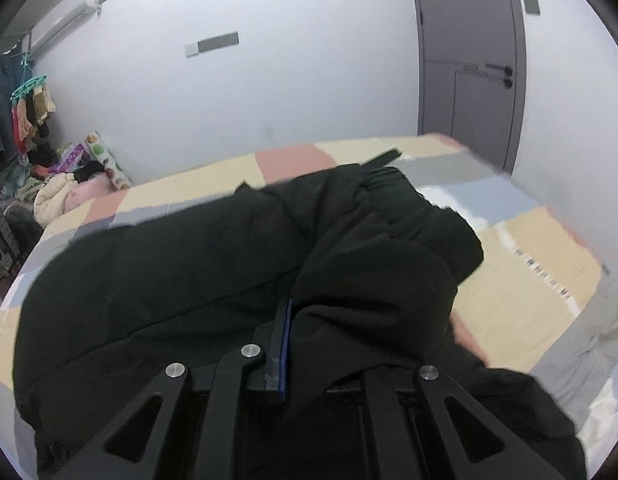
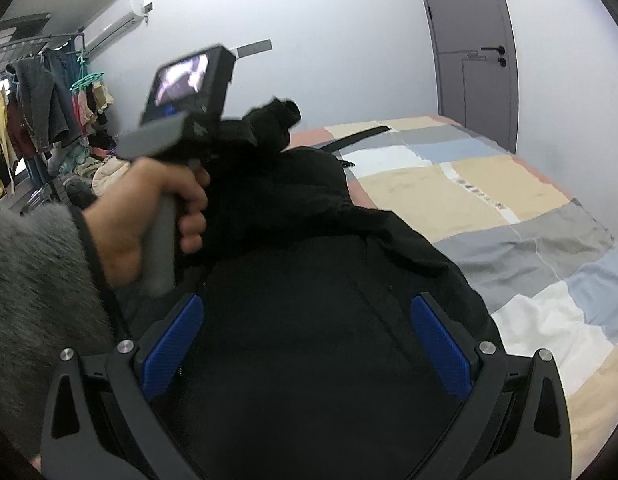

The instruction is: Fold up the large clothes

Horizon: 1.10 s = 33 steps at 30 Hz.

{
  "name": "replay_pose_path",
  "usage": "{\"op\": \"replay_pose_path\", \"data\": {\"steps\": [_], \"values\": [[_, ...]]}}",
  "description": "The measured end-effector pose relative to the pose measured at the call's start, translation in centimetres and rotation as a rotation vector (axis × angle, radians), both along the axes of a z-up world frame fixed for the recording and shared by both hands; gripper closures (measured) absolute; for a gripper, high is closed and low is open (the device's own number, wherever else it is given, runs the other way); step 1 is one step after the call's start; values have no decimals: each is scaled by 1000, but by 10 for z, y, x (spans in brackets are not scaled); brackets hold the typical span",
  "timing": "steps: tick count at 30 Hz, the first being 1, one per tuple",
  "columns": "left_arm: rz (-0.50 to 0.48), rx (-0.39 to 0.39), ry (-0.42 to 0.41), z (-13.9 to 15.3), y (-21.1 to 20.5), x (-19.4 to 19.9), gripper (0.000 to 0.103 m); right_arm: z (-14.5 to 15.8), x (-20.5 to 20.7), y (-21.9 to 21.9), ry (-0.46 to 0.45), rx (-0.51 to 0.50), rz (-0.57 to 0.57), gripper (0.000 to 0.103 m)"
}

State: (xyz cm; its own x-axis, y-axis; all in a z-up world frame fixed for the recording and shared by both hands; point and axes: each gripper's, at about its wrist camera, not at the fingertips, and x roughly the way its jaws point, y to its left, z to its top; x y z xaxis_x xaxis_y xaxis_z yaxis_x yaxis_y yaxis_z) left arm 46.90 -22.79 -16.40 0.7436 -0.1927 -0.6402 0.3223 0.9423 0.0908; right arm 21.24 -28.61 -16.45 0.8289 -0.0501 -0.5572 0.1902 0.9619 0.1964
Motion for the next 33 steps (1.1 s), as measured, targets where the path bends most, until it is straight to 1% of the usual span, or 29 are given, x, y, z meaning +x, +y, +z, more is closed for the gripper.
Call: {"op": "replay_pose_path", "data": {"steps": [4, 6, 10, 12, 16, 19, 21, 22, 23, 24, 26, 27, 28, 30, 33], "values": [[7, -19, 11, -28, -1, 8, 95, -7, 4, 1, 17, 5, 6, 0], [4, -26, 19, -37, 1, 16, 95, -10, 6, 2, 27, 8, 8, 0], [-20, -15, 45, -53, -2, 25, 95, -15, 11, 4, 45, 3, 13, 0], [-24, -22, 56, -56, 0, 28, 95, -17, 13, 7, 54, -3, 13, 0], [-31, -42, 59, -52, 4, 27, 95, -21, 16, 7, 66, -13, 9, 0], [-22, -54, 42, -43, 9, 21, 93, -22, 17, 7, 70, -25, 4, 0], [-9, -44, 38, -37, 11, 14, 89, -21, 17, 6, 67, -31, -1, 0], [3, -35, 29, -31, 14, 8, 82, -21, 17, 4, 65, -31, -4, 0], [7, -27, 20, -27, 14, 3, 72, -20, 16, 2, 58, -33, -12, 0], [0, -21, 11, -22, 16, -4, 65, -19, 14, 2, 52, -36, -19, 0], [-2, -24, 6, -11, 20, -15, 29, -18, 12, 3, 42, -41, -21, 0], [-6, -28, 1, -6, 22, -21, 24, -17, 10, 3, 39, -44, -23, 0], [-23, -30, -8, 0, 25, -29, 23, -16, 10, 2, 35, -44, -24, 0], [-48, -21, -33, 14, 33, -46, 23, -13, 7, 2, 18, -44, -22, 0], [-40, -62, -33, 37, 50, -64, 23, -8, 3, 5, -4, -46, -14, 0]]}}
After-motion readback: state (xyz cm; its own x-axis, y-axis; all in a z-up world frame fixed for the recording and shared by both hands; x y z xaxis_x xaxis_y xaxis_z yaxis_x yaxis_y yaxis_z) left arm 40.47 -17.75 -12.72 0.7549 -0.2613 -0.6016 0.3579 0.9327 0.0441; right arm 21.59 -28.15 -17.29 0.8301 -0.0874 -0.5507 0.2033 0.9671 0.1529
